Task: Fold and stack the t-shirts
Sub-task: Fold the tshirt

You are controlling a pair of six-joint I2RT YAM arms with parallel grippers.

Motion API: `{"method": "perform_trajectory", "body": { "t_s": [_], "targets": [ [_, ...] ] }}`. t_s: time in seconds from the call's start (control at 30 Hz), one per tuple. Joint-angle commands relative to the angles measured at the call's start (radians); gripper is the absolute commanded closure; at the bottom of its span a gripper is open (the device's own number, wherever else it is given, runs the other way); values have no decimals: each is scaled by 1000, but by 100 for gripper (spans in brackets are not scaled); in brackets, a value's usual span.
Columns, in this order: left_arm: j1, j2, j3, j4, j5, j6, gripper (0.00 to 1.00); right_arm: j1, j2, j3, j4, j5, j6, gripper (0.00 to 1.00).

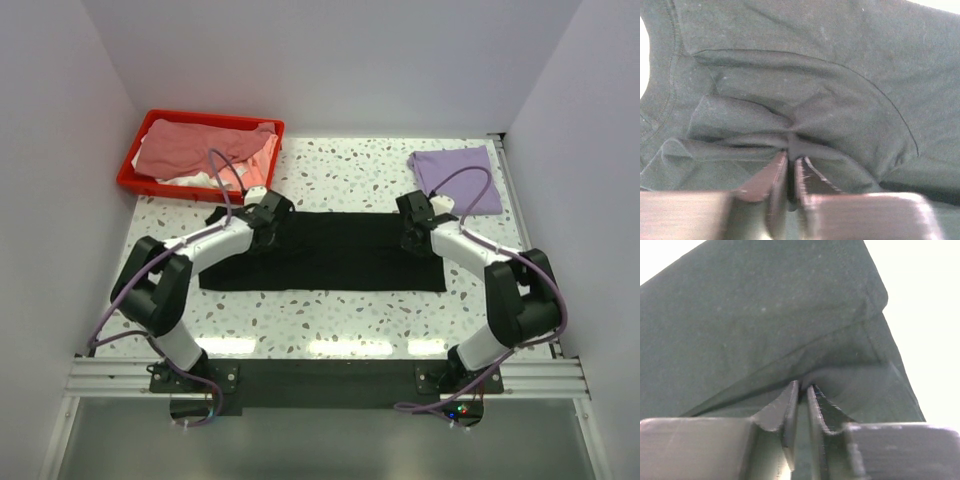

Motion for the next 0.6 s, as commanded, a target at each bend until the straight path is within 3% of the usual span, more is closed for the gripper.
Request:
{"method": "perform_trajectory", "body": {
  "t_s": [0.0, 0.1, 0.13, 0.17, 0.2, 0.23, 0.27, 0.3, 0.4, 0.57],
  "targets": [
    [29, 8, 50, 46, -16, 24, 71, -21, 26, 55, 31, 59, 15, 78],
    [50, 8, 73, 53, -24, 25, 47, -52, 44, 81, 20, 59, 8, 52],
    [58, 8, 82, 50, -29, 24, 32, -61, 45, 95, 16, 65, 4, 47],
    [63, 0, 91, 50, -36, 25, 24, -78, 41, 102, 13, 64, -2, 35],
    [69, -3, 109, 45, -41, 25, 5, -85, 32, 110, 10, 64, -8, 29],
    [72, -9, 119, 40, -50, 25, 0, -90, 26, 127, 1, 75, -15, 24],
    [72, -25, 122, 40, -56, 24, 0, -95, 17, 135, -13, 88, -14, 18],
    [72, -34, 127, 40, -56, 25, 0, -93, 2, 144, -28, 107, -8, 1],
    [72, -77, 111, 40, -27, 20, 0, -93, -37, 147, -39, 122, -35, 1],
    [72, -182, 21, 72, 62, 8, 0, -95, -165, 77, 31, 1, -126, 1]
  ]
}}
